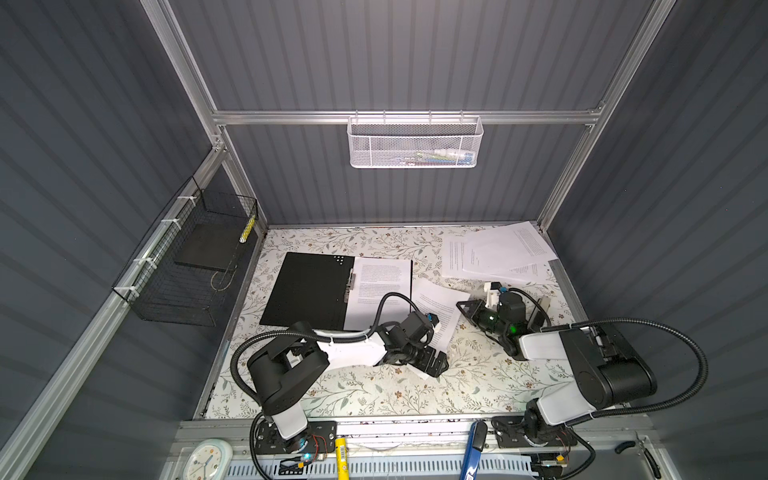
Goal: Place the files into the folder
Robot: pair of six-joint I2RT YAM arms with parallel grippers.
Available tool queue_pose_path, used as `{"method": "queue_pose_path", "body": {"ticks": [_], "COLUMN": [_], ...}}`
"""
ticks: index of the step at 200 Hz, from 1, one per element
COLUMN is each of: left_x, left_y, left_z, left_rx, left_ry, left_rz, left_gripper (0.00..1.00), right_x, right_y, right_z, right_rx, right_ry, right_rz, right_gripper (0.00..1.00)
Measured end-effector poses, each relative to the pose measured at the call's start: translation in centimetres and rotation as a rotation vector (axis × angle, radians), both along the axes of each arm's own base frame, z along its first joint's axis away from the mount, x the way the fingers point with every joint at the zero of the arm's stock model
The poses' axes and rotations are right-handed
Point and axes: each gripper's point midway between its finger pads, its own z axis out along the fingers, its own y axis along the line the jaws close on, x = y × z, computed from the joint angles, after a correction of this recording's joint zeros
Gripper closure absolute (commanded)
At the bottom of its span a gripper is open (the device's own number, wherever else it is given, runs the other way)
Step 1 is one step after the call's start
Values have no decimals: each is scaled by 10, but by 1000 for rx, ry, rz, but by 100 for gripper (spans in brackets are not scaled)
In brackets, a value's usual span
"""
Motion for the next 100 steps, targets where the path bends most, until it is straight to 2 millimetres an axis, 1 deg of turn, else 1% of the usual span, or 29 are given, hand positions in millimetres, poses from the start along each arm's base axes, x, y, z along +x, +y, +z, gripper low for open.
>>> {"method": "queue_pose_path", "body": {"ticks": [12, 23, 37, 38, 44, 45, 49, 50, 51, 57, 58, 62, 64, 65, 71, 73, 76, 81, 92, 100], "left_x": [-3, -5, -5, -4, -4, -3, -2, -1, -1, 1, 1, 3, 4, 5, 7, 8, 10, 12, 15, 18], "left_y": [5, 9, 11, 10, 9, 9, 7, 6, 6, 4, 4, 1, 1, 0, -3, -3, -5, -6, -8, -10], "left_z": [1, 4, 22, 25, 33, 38, 45, 51, 51, 66, 66, 80, 84, 90, 102, 104, 114, 125, 140, 147], "left_rx": [19, 30, 14, 10, -5, -14, -27, -39, -39, -68, -68, -96, -103, -114, -139, -144, -165, -188, -228, -258], "left_ry": [10, 14, -1, -3, -12, -18, -27, -34, -34, -53, -53, -71, -76, -83, -98, -100, -112, -124, -133, -125], "left_rz": [1, 1, 5, 5, 6, 5, 7, 8, 8, 12, 12, 17, 19, 22, 28, 32, 40, 55, 82, 112], "left_gripper": [0, 0, 0, 0, 0, 0, 0, 0, 0, 0, 0, 0, 0, 0, 0, 0, 0, 0, 0, 0], "right_x": [-1, -6, -12, -13, -15, -15, -17, -18, -18, -21, -21, -24, -25, -26, -29, -29, -31, -34, -39, -40], "right_y": [-6, -17, -31, -32, -37, -39, -43, -44, -44, -51, -51, -55, -57, -58, -64, -64, -69, -73, -83, -88], "right_z": [3, 8, 21, 25, 33, 36, 47, 50, 50, 66, 66, 78, 84, 86, 102, 104, 115, 125, 146, 155], "right_rx": [-5, -17, -42, -44, -56, -62, -70, -74, -74, -91, -91, -98, -104, -109, -118, -121, -129, -139, -159, -169], "right_ry": [-5, -9, -32, -40, -55, -65, -86, -95, -95, -132, -132, -158, -170, -173, -205, -209, -228, -243, -264, -266], "right_rz": [-23, -63, -117, -121, -142, -149, -170, -173, -173, -203, -203, -221, -231, -236, -260, -264, -283, -302, -350, -379], "right_gripper": [100, 100, 100, 100, 100, 100, 100, 100, 100, 100, 100, 100, 100, 100, 100, 100, 100, 100, 100, 100]}}
